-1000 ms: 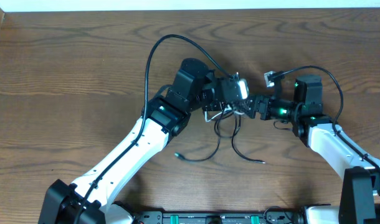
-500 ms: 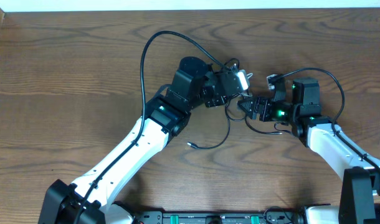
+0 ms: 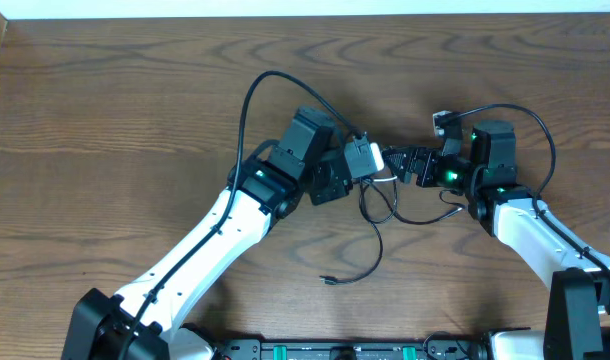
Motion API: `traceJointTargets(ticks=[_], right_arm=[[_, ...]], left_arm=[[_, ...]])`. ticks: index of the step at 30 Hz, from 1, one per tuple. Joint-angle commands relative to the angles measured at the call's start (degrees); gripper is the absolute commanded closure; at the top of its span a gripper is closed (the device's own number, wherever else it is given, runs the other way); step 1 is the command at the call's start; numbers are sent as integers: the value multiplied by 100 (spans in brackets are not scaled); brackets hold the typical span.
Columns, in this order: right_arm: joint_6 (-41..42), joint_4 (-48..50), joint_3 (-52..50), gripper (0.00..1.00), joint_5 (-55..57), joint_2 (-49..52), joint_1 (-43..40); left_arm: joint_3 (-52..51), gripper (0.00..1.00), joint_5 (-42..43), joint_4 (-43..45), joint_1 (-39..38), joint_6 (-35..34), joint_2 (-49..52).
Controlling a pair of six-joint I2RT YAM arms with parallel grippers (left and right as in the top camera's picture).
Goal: Untangle cables
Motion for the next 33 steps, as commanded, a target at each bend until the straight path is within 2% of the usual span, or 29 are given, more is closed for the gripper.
traceJointTargets(ticks=[1, 17, 20, 25, 28, 29, 33], right_arm=[[101, 55, 9, 16, -15, 2, 24], [118, 155, 9, 12, -15, 2, 24], [118, 155, 7, 12, -15, 2, 24], [118, 155, 9, 11, -15, 2, 24], [118, 153, 7, 9, -17, 2, 24], [118, 155, 7, 9, -35, 2, 24], [118, 155, 9, 9, -35, 2, 24]], left_arm=[[94, 92, 24, -264, 17, -203, 164], [94, 83, 396, -197, 13, -372, 1108], [94, 73, 389, -146, 13, -367, 1110], [94, 68, 389, -107, 13, -369, 1126], [92, 56, 365, -94, 13, -369, 1172], [92, 49, 341, -92, 13, -367, 1198], [92, 46, 278, -11, 13, -365, 1351]])
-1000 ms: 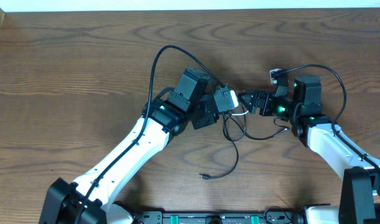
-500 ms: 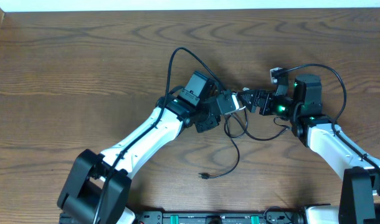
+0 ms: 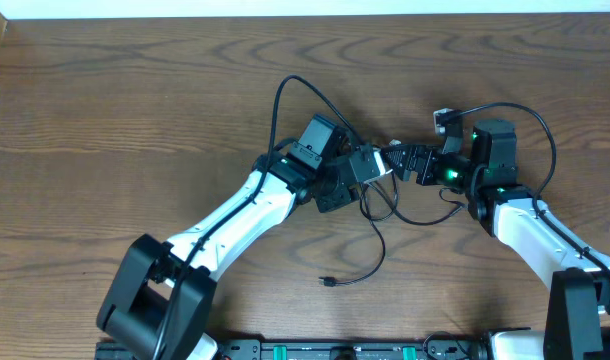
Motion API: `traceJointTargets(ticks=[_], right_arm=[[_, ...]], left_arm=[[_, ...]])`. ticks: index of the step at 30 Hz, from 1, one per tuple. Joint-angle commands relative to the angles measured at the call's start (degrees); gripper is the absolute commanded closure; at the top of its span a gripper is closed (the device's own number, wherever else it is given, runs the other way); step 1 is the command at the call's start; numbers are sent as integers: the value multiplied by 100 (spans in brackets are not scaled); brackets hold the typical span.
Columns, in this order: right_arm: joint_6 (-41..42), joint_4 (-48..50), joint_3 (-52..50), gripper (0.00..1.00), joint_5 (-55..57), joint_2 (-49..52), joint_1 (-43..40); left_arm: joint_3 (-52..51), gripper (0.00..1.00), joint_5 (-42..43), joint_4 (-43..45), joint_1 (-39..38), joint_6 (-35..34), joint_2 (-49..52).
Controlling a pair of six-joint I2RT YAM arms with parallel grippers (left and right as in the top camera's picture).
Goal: Untangle cables
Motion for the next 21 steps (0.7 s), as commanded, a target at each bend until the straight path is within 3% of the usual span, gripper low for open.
traceJointTargets(ticks=[1, 7, 8, 11, 21], right_arm=[[50, 0, 9, 9, -37, 2, 24], [50, 2, 9, 9, -37, 2, 24], [50, 0, 9, 9, -37, 2, 24], [50, -2, 9, 9, -37, 2, 24], [0, -120, 7, 9, -37, 2, 35]], left_arm=[[92, 46, -66, 70, 13, -26, 214], [92, 46, -210, 413, 17, 17, 452], [92, 51, -210, 455, 17, 17, 492], [94, 92, -208, 496, 17, 17, 575], [96, 92, -205, 699, 17, 9, 227]])
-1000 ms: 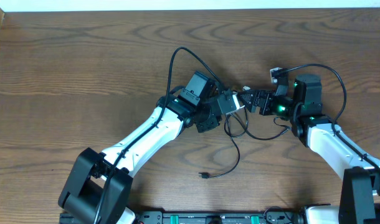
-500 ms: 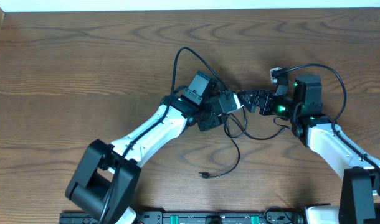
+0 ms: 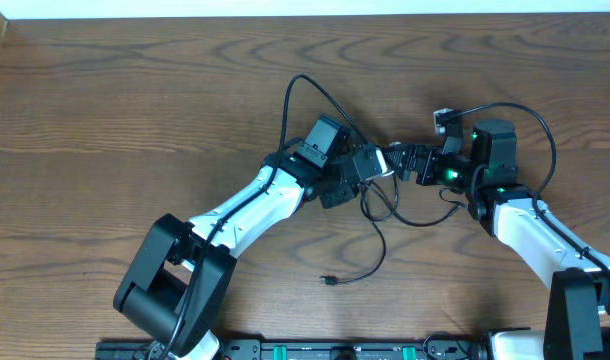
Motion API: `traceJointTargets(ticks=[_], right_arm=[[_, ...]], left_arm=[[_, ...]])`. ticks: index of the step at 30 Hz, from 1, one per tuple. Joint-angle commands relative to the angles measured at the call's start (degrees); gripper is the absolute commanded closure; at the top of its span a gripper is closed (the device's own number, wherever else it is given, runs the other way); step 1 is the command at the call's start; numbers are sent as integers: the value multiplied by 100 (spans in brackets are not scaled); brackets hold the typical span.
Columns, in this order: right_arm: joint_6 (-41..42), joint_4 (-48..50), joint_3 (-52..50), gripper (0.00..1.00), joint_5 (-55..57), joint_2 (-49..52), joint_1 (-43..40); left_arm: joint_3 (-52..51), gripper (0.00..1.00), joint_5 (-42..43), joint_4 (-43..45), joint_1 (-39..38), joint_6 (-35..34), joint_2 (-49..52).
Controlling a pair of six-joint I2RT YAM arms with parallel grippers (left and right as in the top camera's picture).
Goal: Untangle cables
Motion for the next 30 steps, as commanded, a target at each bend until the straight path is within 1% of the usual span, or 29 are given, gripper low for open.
traceJointTargets(ticks=[1, 3, 6, 10, 15, 19, 24, 26, 30], right_arm=[[0, -111, 7, 8, -37, 2, 35], [-42, -168, 7, 8, -35, 2, 35], [-39, -160, 7, 7, -37, 2, 35], [-35, -138, 7, 7, -37, 2, 81], [52, -2, 7, 7, -175, 2, 146], [55, 225, 9, 8, -570, 2, 146], [149, 345, 7, 7, -645, 2, 146], [234, 378, 9, 7, -625, 2, 146], [245, 437, 7, 7, -245, 2, 177]], left_arm=[[96, 93, -33, 140, 17, -20, -341], [96, 92, 35, 232, 17, -59, -577], [96, 92, 407, 313, 17, -57, -839], [96, 93, 684, 404, 7, -55, -984], [94, 92, 632, 293, 13, -55, -977], [94, 93, 210, 291, 13, -55, -977], [94, 93, 214, 293, 13, -57, -977], [96, 93, 579, 304, 13, -57, -997], [96, 93, 2227, 428, 11, -57, -1056]])
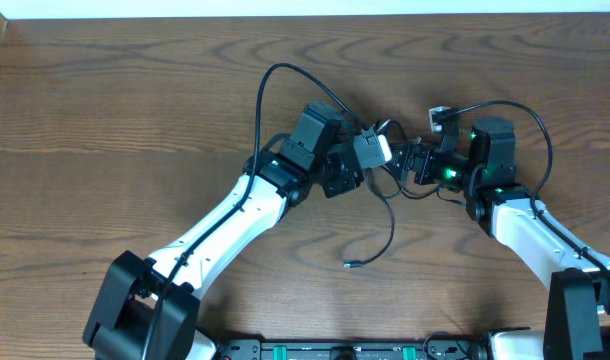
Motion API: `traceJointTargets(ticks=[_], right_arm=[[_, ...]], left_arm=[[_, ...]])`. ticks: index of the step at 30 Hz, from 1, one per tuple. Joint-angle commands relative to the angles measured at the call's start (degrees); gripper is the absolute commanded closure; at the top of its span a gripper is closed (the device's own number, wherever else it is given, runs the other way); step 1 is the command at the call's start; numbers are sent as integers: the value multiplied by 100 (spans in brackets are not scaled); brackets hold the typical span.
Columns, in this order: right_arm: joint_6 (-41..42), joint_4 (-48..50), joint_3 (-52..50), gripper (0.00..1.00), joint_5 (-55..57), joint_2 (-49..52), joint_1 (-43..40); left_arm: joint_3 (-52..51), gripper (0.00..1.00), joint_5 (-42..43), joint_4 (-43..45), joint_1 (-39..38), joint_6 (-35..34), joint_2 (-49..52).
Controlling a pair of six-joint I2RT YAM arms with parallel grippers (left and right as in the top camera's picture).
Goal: Untangle cables
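Only the overhead view is given. A thin black cable (388, 215) hangs from between the two grippers and curls down to a small plug end (351, 264) on the wooden table. My left gripper (370, 155) is shut on a pale grey block (373, 150) where the cables meet. Just right of it, my right gripper (407, 162) faces left and is shut on the black cable. A short loop of cable (422, 195) sags below the right gripper. The tangle between the fingers is mostly hidden.
Each arm carries its own black camera lead, arching above the left wrist (270, 85) and the right wrist (530, 115). The wooden table (105, 120) stretches to the left and back. The arm bases stand at the front edge.
My left gripper has lifted and turned with the grey block, shifting slightly right and back. The black cable's plug end slid right and back on the table. The right gripper stayed where it was.
At first both grippers met at the tangle with loops lying below them and the plug end near the front. The left arm then swung its elbow right while the grippers stayed together. Now the loops are drawn tighter and the loose tail has been pulled toward the grippers.
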Motion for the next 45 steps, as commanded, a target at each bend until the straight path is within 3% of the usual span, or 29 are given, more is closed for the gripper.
traceJointTargets(ticks=[1, 5, 12, 18, 32, 45], right_arm=[[107, 68, 7, 7, 297, 2, 129], [107, 68, 7, 7, 1093, 2, 216], [107, -74, 7, 8, 2140, 2, 210], [105, -802, 7, 9, 2750, 2, -85], [37, -1631, 7, 10, 2743, 2, -688], [39, -2094, 7, 9, 2496, 2, -719]], left_arm=[[96, 93, 1853, 133, -57, -35, -160], [96, 92, 2793, 199, -57, -85, -192], [96, 93, 2887, 181, -44, -354, -455], [96, 93, 2885, 181, 313, -354, -1121], [96, 93, 2262, 216, 1480, -358, -1878], [96, 92, 1274, 654, 1816, -894, -1906]])
